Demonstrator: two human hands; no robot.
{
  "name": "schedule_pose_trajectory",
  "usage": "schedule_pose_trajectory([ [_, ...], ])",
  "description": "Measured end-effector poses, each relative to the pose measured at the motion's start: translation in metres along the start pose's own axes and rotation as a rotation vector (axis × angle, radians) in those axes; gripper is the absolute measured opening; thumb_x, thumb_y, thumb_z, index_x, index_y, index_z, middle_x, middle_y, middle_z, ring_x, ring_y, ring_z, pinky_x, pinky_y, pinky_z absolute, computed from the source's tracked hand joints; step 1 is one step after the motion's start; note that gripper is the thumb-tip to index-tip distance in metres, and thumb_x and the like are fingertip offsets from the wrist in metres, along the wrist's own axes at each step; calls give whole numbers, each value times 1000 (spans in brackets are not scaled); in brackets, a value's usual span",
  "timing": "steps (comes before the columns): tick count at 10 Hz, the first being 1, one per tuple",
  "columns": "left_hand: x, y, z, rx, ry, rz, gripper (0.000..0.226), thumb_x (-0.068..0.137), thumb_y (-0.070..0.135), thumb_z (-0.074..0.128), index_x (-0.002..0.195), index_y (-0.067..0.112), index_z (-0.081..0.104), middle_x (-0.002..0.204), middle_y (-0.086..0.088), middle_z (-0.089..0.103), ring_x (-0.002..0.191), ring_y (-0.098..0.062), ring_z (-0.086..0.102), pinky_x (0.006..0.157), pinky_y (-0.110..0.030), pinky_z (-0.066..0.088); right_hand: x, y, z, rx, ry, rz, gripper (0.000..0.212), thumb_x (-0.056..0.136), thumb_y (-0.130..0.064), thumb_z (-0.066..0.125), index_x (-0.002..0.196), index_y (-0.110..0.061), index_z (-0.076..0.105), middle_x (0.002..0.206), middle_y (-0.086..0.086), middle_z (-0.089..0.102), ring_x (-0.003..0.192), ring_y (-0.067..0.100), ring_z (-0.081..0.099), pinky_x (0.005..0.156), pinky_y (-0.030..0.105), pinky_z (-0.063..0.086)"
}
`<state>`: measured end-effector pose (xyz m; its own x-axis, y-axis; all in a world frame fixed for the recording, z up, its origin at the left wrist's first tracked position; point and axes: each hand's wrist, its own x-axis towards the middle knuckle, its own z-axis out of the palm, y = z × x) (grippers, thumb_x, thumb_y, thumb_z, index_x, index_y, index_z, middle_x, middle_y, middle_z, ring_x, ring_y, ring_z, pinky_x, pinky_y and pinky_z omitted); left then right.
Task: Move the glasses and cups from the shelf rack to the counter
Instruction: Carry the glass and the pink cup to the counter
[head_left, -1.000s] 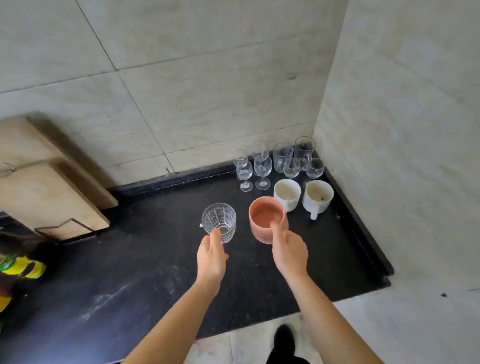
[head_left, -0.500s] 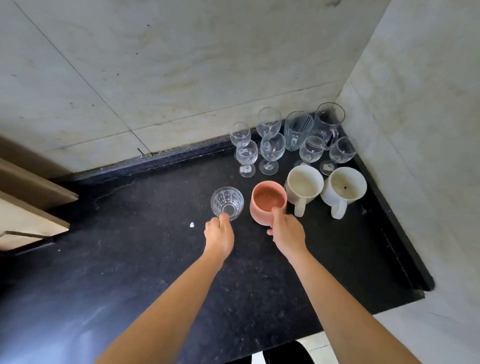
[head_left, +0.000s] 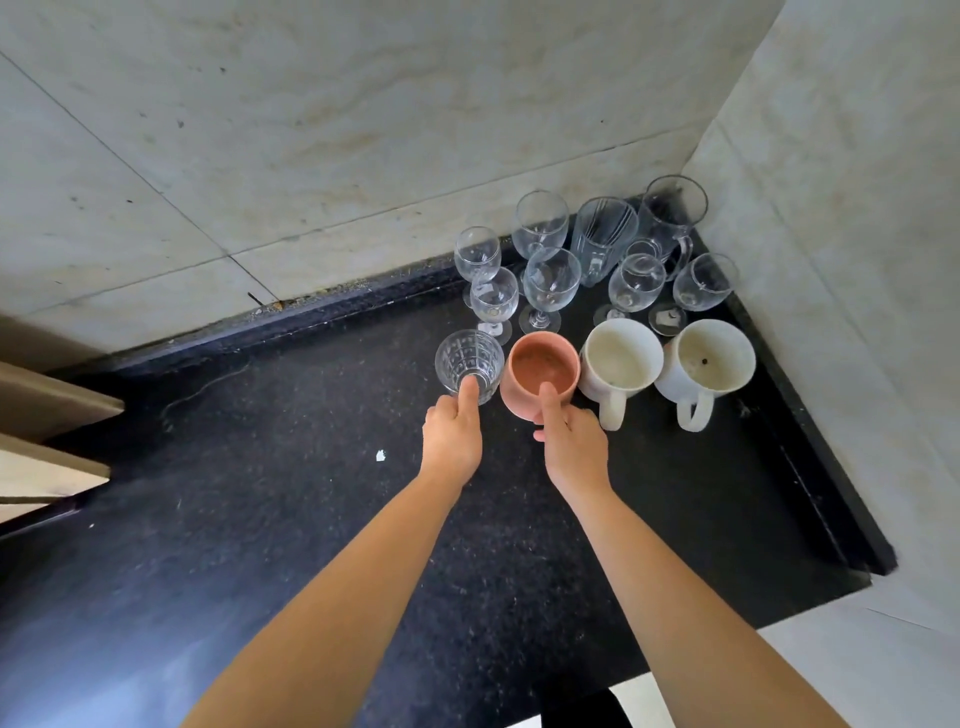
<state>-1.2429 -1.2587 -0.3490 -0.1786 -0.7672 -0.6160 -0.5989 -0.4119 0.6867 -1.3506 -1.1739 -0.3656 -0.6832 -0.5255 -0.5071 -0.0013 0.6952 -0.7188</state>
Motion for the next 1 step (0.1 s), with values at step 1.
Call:
schedule_pose_trajectory([
  [1, -2, 1, -3, 65, -4, -45, 70, 94, 72, 29, 111, 10, 58, 120, -8, 61, 113, -28, 56, 99, -48, 45, -1, -2, -4, -14, 97, 11, 64, 91, -73, 45, 71, -14, 62, 69, 0, 66, 67, 14, 63, 59, 24, 36],
])
